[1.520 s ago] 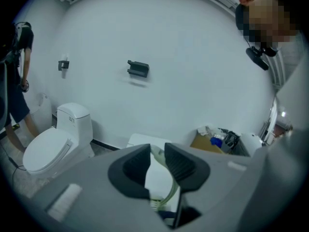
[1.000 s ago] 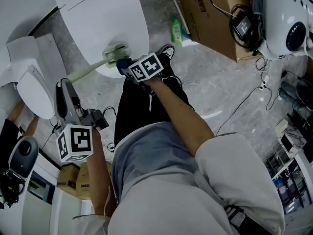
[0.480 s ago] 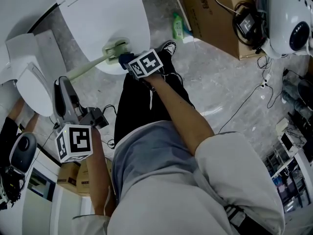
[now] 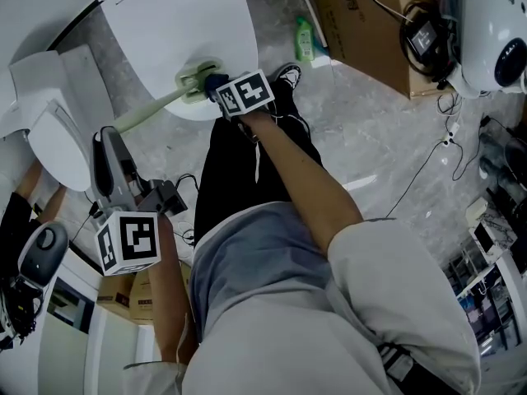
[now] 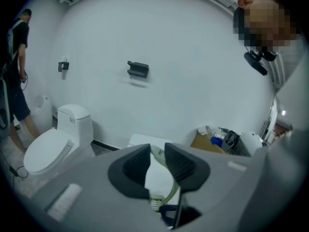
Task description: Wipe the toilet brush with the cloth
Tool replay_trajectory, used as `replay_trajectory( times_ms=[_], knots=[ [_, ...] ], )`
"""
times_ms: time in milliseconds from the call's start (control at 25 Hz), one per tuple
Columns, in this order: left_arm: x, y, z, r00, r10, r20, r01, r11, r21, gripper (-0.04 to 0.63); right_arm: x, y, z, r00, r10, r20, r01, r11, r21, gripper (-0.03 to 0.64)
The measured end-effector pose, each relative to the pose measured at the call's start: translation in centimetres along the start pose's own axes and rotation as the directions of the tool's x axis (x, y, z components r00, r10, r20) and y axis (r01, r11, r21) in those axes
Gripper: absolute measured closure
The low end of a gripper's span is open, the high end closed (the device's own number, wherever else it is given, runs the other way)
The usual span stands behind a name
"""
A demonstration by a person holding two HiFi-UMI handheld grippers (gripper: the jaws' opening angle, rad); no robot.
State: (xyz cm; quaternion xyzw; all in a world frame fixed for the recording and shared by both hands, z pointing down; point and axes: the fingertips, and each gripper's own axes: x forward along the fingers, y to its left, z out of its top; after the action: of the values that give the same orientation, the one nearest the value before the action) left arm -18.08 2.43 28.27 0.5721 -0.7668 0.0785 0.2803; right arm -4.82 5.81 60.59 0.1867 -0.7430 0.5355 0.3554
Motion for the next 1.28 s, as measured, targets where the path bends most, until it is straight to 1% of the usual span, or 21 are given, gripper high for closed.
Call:
replay_trajectory(
  times_ms=[80, 240, 320, 440, 560, 720, 1080, 1280],
  knots=[
    [-0.2, 0.1, -0.1, 1.0, 0.0, -0.002, 0.0, 1.0, 0.002, 0.595, 0.2, -0.2, 0.5, 1.0, 0.003, 0.004, -0.004, 1.0, 0.025, 0.514],
    [-0.9, 0.1, -0.5, 1.0, -0.006, -0.003, 0.006, 1.0, 0.005, 0.595, 0.5, -0.4, 1.8, 1.0, 0.007, 0.013, -0.008, 0.994, 0.107, 0.512],
    [-1.1, 0.2, -0.7, 1.0, -0.009, -0.004, 0.009, 1.0, 0.004, 0.595, 0.6, -0.4, 2.3, 1.0, 0.001, 0.004, -0.001, 0.992, 0.123, 0.511],
    [-1.2, 0.2, -0.8, 1.0, -0.016, -0.004, 0.016, 1.0, 0.002, 0.595, 0.6, 0.0, 2.9, 1.0, -0.008, 0.005, 0.007, 0.995, 0.097, 0.511],
    [-1.2, 0.3, -0.8, 1.0, -0.023, -0.001, 0.023, 1.0, -0.001, 0.595, 0.5, 0.6, 3.2, 1.0, -0.001, 0.019, -0.001, 0.997, 0.074, 0.509],
    [-1.2, 0.3, -0.7, 0.999, -0.036, -0.003, 0.036, 0.999, -0.004, 0.595, 0.2, 1.4, 3.2, 0.999, 0.016, 0.041, -0.019, 0.997, 0.072, 0.509],
    [-1.1, 0.4, -0.4, 0.998, -0.063, -0.006, 0.063, 0.998, -0.003, 0.595, -0.8, 2.5, 3.4, 0.998, 0.037, 0.057, -0.04, 0.997, 0.065, 0.509],
    [-1.1, 0.4, -0.4, 0.997, -0.075, 0.011, 0.075, 0.997, 0.001, 0.595, -1.2, 2.9, 3.6, 0.996, 0.058, 0.066, -0.063, 0.995, 0.073, 0.509]
  ],
)
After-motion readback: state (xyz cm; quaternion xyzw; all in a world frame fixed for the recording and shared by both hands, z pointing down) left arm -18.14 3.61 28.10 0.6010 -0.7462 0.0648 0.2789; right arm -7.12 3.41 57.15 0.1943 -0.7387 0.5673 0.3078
